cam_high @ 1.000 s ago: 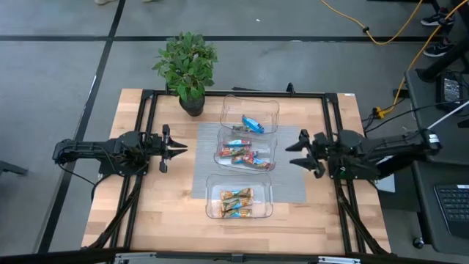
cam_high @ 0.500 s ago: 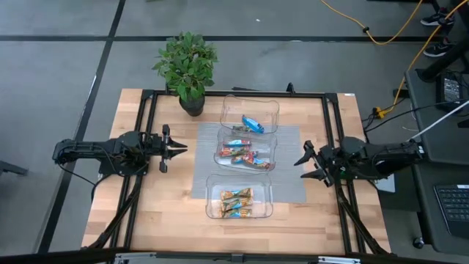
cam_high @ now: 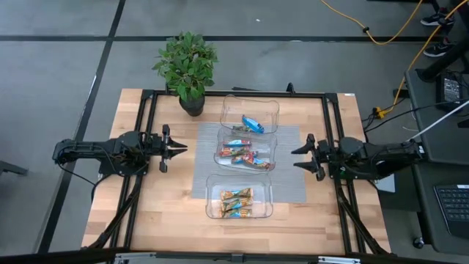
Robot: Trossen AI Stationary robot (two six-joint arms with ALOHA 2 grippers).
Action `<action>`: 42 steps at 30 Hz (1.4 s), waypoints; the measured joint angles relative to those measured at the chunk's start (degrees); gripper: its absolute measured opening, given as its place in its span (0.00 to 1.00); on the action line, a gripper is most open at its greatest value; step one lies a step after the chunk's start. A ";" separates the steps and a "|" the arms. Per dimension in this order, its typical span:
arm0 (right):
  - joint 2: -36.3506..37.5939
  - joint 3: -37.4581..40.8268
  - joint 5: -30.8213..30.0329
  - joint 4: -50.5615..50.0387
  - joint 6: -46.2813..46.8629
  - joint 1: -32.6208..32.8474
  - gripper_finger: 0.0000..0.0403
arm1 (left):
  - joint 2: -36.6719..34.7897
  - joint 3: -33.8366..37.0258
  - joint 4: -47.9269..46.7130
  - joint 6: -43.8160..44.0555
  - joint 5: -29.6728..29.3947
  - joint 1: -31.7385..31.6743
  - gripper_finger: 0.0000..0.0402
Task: Pick and place Granola Bars by type
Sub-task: Return to Home Position
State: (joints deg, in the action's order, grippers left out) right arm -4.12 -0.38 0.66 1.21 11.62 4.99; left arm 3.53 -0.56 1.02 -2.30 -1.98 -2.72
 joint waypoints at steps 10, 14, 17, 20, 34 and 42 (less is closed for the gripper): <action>4.09 0.02 0.69 1.51 -0.11 -1.81 0.60 | -0.03 0.00 0.05 0.00 0.05 0.00 0.10; 4.05 0.02 0.91 1.63 -0.11 -6.21 0.60 | 0.22 -0.02 0.47 0.00 0.03 0.00 0.10; 4.07 0.02 0.87 0.31 -0.11 -9.33 0.60 | 0.24 -0.02 0.28 0.00 0.01 0.00 0.10; 4.07 0.02 -2.55 0.72 -0.09 -7.11 0.60 | 0.22 -0.02 0.46 0.02 0.02 0.00 0.11; 4.05 0.02 0.47 0.18 -0.09 2.54 0.60 | 0.23 -0.02 0.46 0.00 0.02 -0.01 0.10; 4.00 0.02 0.49 0.18 -0.09 2.54 0.60 | 0.24 -0.02 0.46 -0.01 0.04 0.00 0.11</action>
State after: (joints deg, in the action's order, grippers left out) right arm -0.12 -0.36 1.15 1.39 11.53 7.53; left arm 3.77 -0.58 1.48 -2.31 -1.93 -2.72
